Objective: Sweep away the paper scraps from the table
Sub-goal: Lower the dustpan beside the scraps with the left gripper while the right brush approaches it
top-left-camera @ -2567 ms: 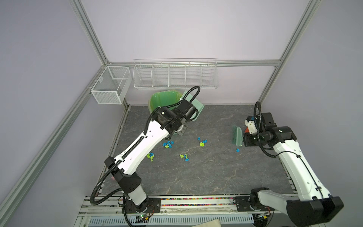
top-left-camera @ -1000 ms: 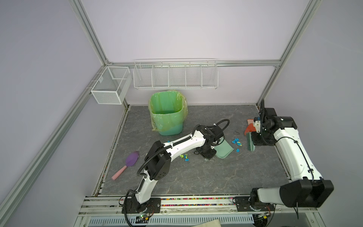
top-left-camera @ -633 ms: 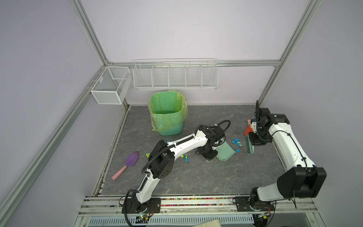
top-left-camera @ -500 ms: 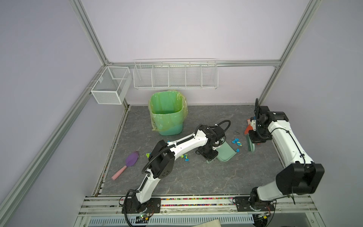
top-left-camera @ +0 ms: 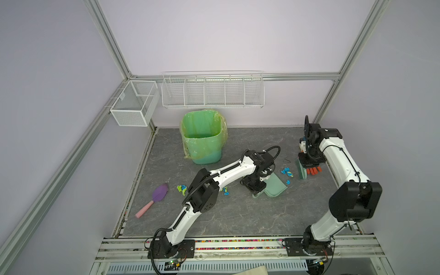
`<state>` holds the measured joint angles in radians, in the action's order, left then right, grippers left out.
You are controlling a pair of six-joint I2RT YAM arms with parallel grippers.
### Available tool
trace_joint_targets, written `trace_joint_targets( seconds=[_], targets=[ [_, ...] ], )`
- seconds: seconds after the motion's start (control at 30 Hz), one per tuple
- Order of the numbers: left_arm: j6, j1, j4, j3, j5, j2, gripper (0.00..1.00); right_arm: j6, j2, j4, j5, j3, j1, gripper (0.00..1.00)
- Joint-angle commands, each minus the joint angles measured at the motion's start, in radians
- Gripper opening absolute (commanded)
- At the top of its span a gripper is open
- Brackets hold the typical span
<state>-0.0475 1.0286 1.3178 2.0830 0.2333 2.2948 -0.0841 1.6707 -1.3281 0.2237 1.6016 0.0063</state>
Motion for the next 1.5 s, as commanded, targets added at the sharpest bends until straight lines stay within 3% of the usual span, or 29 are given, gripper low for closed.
trace_joint_targets(
  seconds=[0.0,0.47,0.63,0.9,1.17,1.47],
  targets=[
    [0.016,-0.013,0.052,0.059,0.027,0.033,0.0,-0.028,0.012,0.001,-0.029,0.01,-0.004,0.07],
    [0.022,-0.022,0.118,0.158,0.04,0.11,0.0,-0.026,0.041,0.041,-0.096,-0.034,0.0,0.07],
    [0.026,-0.022,0.124,0.168,0.056,0.128,0.0,-0.007,0.06,0.036,-0.042,-0.04,0.03,0.07],
    [0.037,-0.031,0.138,0.189,0.102,0.155,0.0,0.009,0.036,0.031,-0.083,-0.074,0.102,0.07],
    [0.039,-0.044,0.134,0.187,0.099,0.155,0.0,0.025,-0.111,0.027,-0.294,-0.111,0.153,0.07],
    [0.04,-0.065,0.132,0.181,0.102,0.149,0.0,0.026,-0.209,0.002,-0.27,-0.031,0.158,0.07]
  ],
)
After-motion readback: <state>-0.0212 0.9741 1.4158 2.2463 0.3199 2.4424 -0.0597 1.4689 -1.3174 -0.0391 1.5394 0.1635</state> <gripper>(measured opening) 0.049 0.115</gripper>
